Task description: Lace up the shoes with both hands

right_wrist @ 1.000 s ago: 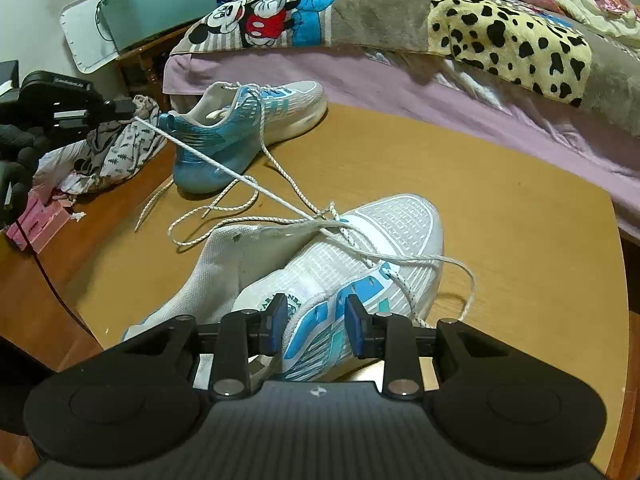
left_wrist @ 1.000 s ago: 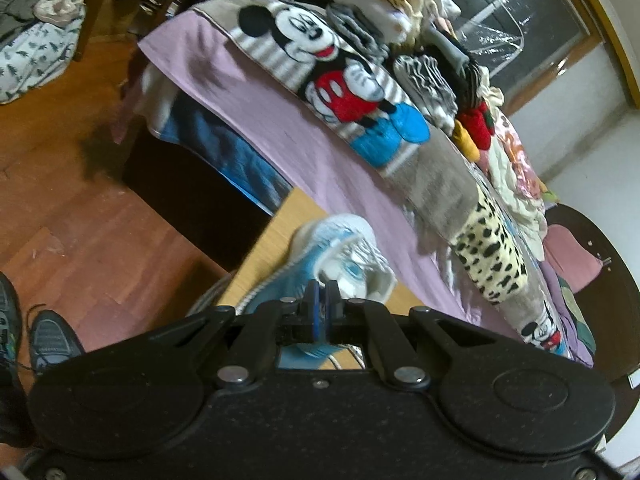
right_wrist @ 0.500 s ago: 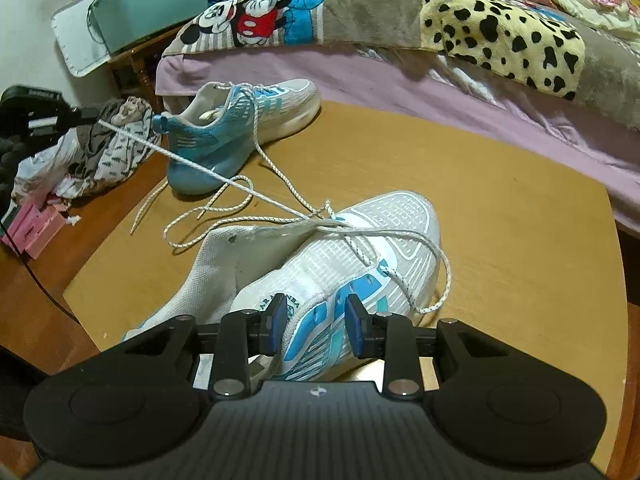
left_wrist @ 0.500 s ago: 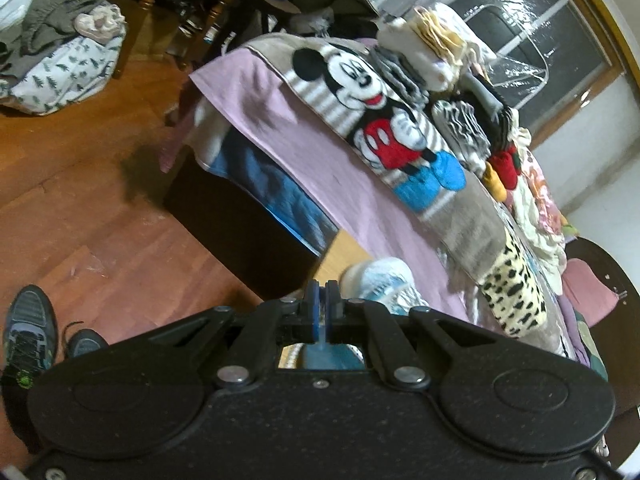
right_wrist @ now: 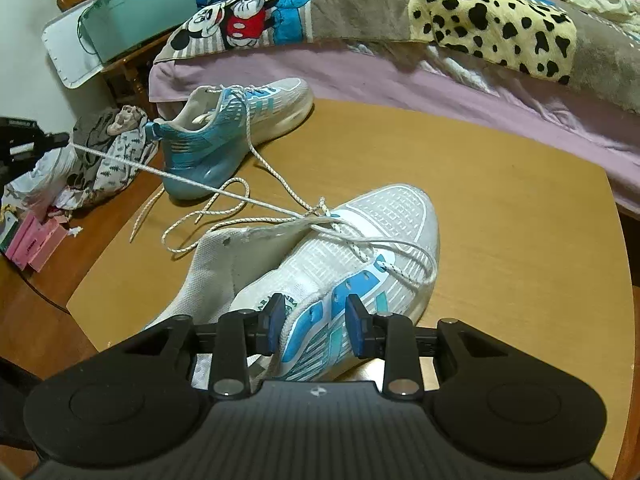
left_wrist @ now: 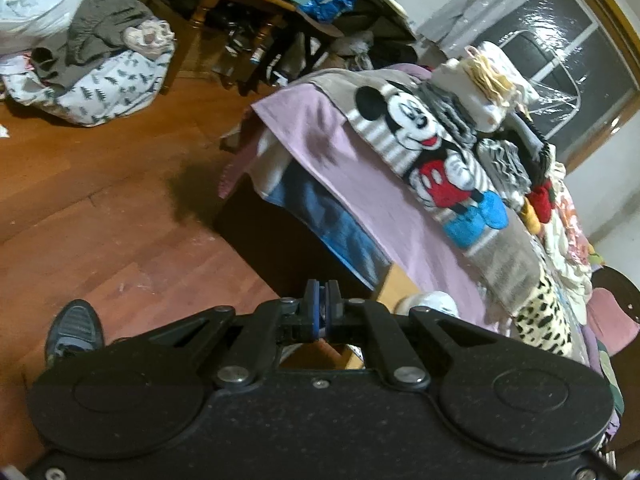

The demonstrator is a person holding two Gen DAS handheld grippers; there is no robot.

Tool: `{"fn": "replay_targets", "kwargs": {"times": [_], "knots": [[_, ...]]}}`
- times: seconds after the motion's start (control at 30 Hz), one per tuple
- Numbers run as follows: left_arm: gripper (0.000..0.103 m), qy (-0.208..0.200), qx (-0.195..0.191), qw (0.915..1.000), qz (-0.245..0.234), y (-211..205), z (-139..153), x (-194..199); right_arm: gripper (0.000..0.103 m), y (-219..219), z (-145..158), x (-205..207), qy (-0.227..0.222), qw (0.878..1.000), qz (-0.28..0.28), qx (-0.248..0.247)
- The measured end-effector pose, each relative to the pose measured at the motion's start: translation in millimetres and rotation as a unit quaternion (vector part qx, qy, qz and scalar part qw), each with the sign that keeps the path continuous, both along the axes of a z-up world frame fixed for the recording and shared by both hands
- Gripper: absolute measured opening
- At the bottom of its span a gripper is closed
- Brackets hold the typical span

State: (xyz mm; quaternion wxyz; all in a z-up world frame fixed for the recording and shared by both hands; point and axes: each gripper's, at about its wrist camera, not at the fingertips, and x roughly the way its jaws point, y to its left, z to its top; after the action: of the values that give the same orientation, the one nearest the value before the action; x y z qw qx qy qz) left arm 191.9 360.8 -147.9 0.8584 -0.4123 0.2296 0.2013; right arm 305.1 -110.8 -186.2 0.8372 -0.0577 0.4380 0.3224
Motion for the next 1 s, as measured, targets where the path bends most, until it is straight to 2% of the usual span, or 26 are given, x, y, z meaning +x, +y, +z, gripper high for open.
{"fn": "replay_targets", "kwargs": {"times": [0.53,1.0], "knots": [[0.000,0.024,0.003,0.9981,0.057,48,-7,-46,0.035,1,-3,3,0.010,1.000,-0.004,0.000],[0.000,0.038,0.009,0.9940,0.102,59,-5,-59,0.036,-3,-5,7,0.022,1.000,-0.012,0.002]]}}
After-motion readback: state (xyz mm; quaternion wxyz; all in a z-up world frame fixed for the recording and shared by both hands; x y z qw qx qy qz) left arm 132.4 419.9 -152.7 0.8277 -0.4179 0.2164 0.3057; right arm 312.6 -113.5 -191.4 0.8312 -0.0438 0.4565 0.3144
